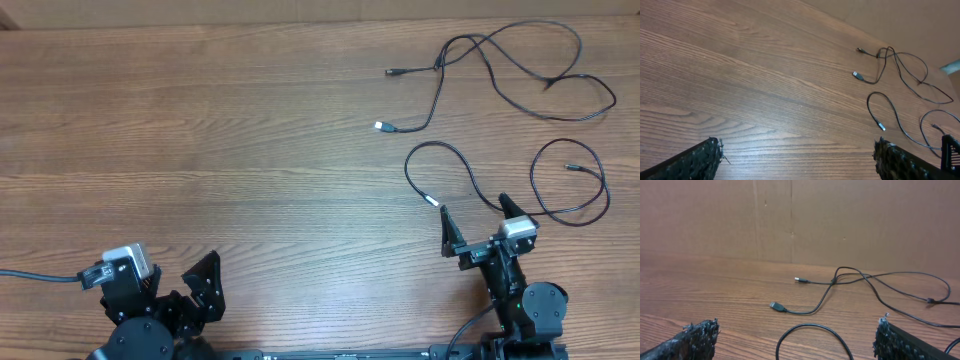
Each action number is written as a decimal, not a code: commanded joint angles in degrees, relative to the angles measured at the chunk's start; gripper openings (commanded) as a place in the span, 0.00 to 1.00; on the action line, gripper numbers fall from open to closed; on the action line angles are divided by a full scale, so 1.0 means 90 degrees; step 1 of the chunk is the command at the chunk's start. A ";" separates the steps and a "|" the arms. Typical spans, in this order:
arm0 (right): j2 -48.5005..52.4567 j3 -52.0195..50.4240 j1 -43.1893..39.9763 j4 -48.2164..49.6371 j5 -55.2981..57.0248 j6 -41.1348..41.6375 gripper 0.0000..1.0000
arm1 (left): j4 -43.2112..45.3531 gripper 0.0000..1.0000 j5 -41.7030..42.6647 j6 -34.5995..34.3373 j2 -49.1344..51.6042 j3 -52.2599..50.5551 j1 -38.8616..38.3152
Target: Untangle cables
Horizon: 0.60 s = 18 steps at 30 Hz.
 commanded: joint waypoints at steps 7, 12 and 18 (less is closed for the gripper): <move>-0.0063 -0.0063 0.0032 0.0041 -0.0002 0.0044 1.00 | -0.0117 0.99 -0.0090 -0.0102 -0.0046 -0.0022 -0.0041; -0.0063 -0.0063 0.0032 0.0041 -0.0002 0.0044 1.00 | -0.0299 1.00 -0.0085 -0.0102 -0.0046 -0.0022 -0.0044; -0.0063 -0.0063 0.0032 0.0041 -0.0002 0.0044 1.00 | -0.0461 1.00 0.0347 -0.0102 -0.0046 -0.0024 0.0124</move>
